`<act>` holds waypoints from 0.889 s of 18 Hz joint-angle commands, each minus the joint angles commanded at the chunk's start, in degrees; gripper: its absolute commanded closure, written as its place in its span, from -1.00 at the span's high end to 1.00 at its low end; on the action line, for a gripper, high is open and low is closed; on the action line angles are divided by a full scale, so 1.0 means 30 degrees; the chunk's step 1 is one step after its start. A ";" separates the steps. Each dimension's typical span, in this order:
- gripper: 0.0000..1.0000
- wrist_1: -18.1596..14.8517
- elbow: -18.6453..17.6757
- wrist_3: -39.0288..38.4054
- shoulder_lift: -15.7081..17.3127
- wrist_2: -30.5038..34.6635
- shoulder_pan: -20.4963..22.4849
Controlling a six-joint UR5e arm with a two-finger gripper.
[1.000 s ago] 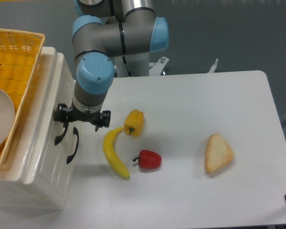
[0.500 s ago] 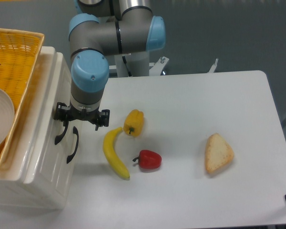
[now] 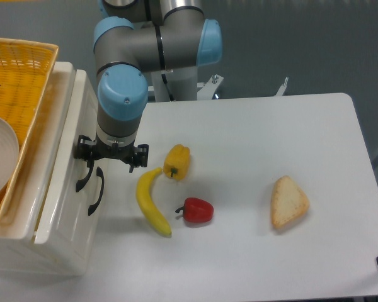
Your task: Slide the top white drawer open
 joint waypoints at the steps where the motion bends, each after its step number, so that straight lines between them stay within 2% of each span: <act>1: 1.00 0.0000 0.0000 0.0000 0.0000 0.0000 0.0029; 16: 1.00 -0.0088 0.0029 0.0820 0.0000 0.0000 0.0966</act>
